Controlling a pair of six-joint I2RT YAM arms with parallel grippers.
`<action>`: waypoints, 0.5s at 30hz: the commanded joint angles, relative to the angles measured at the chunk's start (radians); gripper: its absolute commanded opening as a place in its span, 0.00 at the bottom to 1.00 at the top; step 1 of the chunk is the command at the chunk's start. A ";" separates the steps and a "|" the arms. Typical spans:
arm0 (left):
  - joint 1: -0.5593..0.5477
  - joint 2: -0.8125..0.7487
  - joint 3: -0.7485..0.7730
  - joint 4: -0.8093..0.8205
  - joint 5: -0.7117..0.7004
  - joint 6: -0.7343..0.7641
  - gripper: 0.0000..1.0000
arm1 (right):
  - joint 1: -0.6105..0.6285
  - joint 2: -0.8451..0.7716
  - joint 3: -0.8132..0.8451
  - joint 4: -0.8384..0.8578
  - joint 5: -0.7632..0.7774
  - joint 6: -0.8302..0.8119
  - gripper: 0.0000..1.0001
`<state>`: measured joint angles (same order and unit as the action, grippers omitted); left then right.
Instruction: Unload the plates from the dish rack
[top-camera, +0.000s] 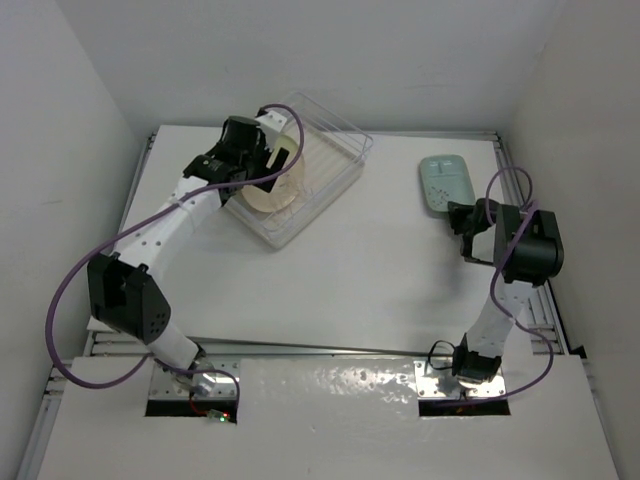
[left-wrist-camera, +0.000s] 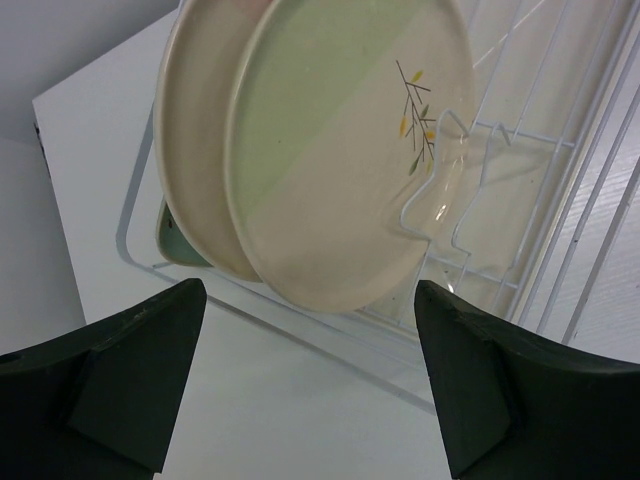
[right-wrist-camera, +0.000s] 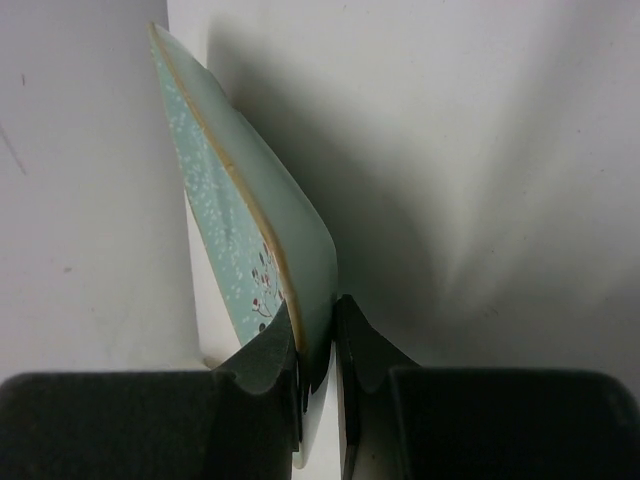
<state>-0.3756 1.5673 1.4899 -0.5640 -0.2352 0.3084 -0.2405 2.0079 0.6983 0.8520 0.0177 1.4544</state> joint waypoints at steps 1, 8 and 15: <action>0.014 -0.001 0.017 0.032 0.010 -0.011 0.84 | 0.004 0.003 0.055 0.220 -0.022 0.101 0.00; 0.020 0.000 0.023 0.036 0.002 -0.015 0.85 | 0.004 0.038 0.001 0.228 0.001 0.188 0.27; 0.020 0.013 0.040 0.042 0.005 -0.011 0.85 | 0.004 0.029 -0.089 0.263 0.036 0.277 0.44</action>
<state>-0.3653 1.5761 1.4902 -0.5621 -0.2325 0.3050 -0.2382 2.0583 0.6376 1.0103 0.0238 1.6623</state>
